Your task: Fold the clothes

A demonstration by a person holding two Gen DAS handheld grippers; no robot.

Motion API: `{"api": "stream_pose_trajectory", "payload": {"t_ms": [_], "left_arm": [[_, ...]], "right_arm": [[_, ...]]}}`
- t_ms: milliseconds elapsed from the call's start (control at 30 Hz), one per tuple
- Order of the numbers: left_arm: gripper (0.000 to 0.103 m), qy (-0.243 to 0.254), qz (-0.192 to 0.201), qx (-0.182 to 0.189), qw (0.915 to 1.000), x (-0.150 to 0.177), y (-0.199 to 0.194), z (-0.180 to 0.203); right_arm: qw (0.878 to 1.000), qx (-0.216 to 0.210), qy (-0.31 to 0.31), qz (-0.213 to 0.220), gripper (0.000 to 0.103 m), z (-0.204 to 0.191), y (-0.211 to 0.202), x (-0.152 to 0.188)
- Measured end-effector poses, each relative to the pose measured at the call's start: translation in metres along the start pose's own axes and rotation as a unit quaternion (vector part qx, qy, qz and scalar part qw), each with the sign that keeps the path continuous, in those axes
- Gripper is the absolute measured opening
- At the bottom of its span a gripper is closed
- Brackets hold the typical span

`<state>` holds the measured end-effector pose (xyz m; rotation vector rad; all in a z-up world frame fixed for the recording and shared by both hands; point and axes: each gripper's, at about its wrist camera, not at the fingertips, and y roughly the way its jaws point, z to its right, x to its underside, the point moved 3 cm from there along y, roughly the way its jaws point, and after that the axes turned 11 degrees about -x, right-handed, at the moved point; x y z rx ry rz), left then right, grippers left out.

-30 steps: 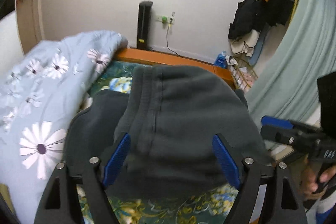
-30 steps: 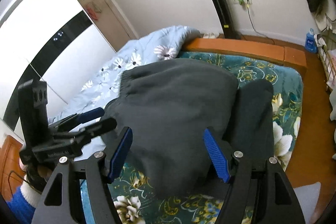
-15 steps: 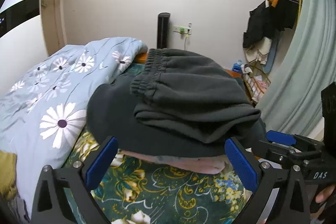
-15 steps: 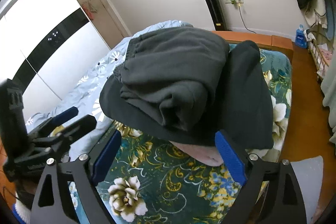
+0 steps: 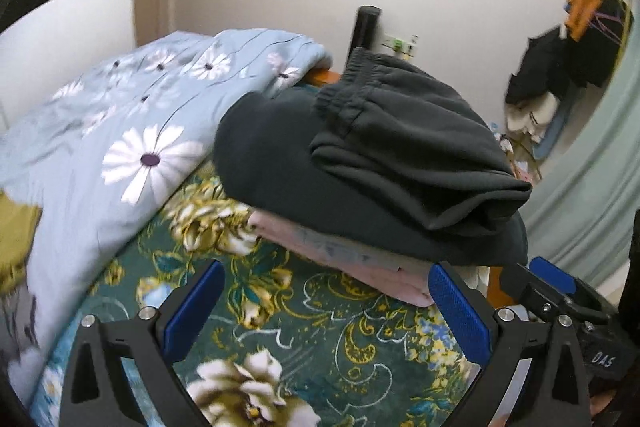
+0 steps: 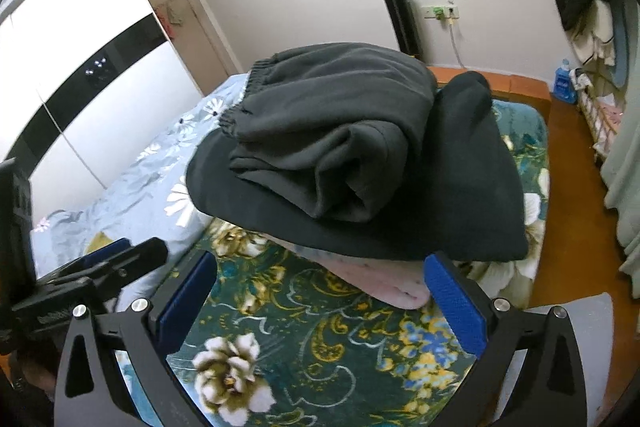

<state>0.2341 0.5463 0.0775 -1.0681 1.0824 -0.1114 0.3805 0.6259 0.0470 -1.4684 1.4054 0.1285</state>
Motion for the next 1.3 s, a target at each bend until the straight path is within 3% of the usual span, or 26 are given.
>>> {"api": "stream_pose_trajectory", "payload": {"t_ms": [200, 467, 667, 1300], "left_arm": [[0.103, -0.022, -0.012, -0.031, 0.9992, 0.015, 0.003, -0.007], [0.103, -0.013, -0.026, -0.088, 0.9957, 0.025, 0.015, -0.005], [0.103, -0.025, -0.056, -0.100, 0.9931, 0.035, 0.032, -0.009], [0.103, -0.005, -0.059, -0.112, 0.9919, 0.037, 0.041, 0.013]], "right_arm": [[0.999, 0.022, -0.020, -0.017, 0.103, -0.001, 0.010, 0.016], [0.999, 0.018, -0.034, -0.030, 0.103, -0.002, 0.022, 0.022], [0.999, 0.020, -0.036, -0.034, 0.103, 0.005, 0.027, 0.022], [0.998, 0.019, -0.044, -0.049, 0.103, 0.014, 0.035, 0.024]]}}
